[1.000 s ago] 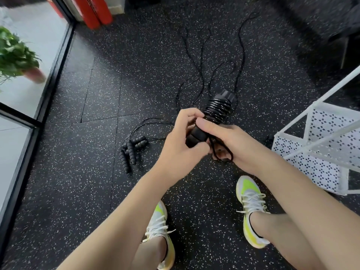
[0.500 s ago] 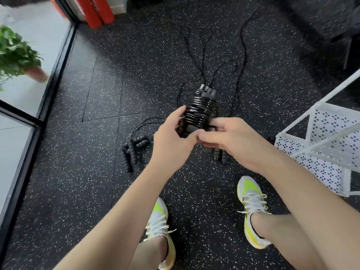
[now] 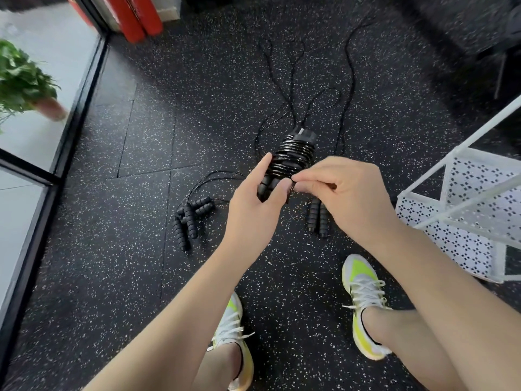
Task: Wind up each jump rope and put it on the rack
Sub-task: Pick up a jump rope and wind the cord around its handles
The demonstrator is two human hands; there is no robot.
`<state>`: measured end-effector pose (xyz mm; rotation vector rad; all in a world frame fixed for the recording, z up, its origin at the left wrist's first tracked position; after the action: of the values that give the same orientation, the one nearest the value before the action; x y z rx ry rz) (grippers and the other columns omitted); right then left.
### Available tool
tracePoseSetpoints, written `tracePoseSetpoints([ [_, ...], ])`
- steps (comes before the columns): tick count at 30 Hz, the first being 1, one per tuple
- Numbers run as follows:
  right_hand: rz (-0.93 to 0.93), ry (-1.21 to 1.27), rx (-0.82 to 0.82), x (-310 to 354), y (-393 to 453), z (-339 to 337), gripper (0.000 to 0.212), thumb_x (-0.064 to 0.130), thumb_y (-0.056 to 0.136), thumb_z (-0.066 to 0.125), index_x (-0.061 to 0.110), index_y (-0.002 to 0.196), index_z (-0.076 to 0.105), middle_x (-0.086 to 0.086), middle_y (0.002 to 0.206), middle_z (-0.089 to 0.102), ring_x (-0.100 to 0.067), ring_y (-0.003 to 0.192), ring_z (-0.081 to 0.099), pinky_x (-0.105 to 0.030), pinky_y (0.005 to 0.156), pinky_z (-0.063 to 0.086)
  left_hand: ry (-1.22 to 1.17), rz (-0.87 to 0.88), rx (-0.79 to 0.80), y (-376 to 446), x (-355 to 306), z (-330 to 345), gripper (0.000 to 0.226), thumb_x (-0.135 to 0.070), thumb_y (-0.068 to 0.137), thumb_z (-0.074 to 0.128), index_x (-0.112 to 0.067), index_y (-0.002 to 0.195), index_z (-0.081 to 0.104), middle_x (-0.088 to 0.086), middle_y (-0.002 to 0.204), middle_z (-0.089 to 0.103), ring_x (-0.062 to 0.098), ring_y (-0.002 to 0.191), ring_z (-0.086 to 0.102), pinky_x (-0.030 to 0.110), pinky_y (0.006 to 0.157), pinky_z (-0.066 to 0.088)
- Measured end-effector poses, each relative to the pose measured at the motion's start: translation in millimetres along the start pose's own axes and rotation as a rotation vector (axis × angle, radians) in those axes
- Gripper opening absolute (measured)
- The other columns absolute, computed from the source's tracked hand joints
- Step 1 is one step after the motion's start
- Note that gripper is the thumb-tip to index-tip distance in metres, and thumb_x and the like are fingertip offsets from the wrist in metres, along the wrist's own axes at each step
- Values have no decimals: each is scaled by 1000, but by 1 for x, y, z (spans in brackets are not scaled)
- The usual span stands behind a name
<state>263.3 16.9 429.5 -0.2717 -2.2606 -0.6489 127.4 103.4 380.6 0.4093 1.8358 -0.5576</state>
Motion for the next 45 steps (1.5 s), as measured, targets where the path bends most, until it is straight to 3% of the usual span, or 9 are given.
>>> tracePoseSetpoints([
  [3,-42,5,-35,4,1,-4,9,16,84,81,14,93,82,5,92,72,-5,85,64,-6,82,43,-137,-49,19,-3,1,6,57,-35,96,55,-38,152,46,-18,133,62,1,123,57,32,113,41],
  [8,-69,20,-9,2,0,-4,18,11,85,80,12,103,81,2,95,72,-6,86,65,-11,82,47,-179,-38,65,-4,-3,10,66,-29,88,55,-31,154,43,-13,123,64,1,105,60,27,96,45],
  [11,-45,17,46,-3,2,-2,22,9,88,77,16,109,79,5,97,68,-6,87,64,-16,82,49,-173,-81,20,-6,-4,8,77,-41,81,66,-28,153,43,-11,137,62,4,123,60,33,107,46],
  [16,-3,21,217,-8,3,6,36,6,93,70,24,124,73,7,101,63,-6,88,59,-13,81,45,-123,-48,-20,-5,-6,3,37,-32,78,71,-66,91,67,-20,97,74,9,95,68,49,98,56],
  [21,13,8,259,-11,2,12,40,5,93,69,24,128,70,8,102,62,-2,91,59,-10,84,44,-147,-41,-33,-4,-2,3,54,-39,73,77,-33,126,66,-6,107,76,19,99,71,54,95,57],
  [25,-96,-14,22,1,1,-1,27,4,92,70,13,117,76,3,102,66,-3,92,61,-13,86,49,-355,-79,15,-2,-5,8,23,-26,84,72,-30,106,78,3,104,73,19,93,61,46,95,51],
  [29,-74,36,-177,8,-2,-12,14,7,89,76,7,103,79,-3,101,72,-6,93,66,-13,88,47,-526,-165,14,-1,-5,9,30,-21,87,71,-10,114,75,16,108,69,25,95,59,54,97,49],
  [37,-17,147,41,15,-7,14,50,21,88,80,11,134,64,0,125,57,-12,110,63,-25,99,51,-710,-316,-78,2,7,-4,11,-9,97,64,-7,94,75,15,98,73,28,91,66,33,73,52],
  [45,-65,-13,-131,18,-5,4,20,11,98,66,5,117,69,-4,109,64,-3,94,59,-6,89,40,-821,-315,-42,-3,0,9,13,-9,99,60,-2,96,71,20,104,75,27,97,72,44,92,60],
])
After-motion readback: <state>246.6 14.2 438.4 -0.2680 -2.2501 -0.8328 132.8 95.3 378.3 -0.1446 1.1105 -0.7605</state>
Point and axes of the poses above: each hand's wrist, its own y-axis towards the middle knuckle, its own z-axis out of the palm, x = y × z, the point moved 7 cm from there along y, towards the middle knuckle
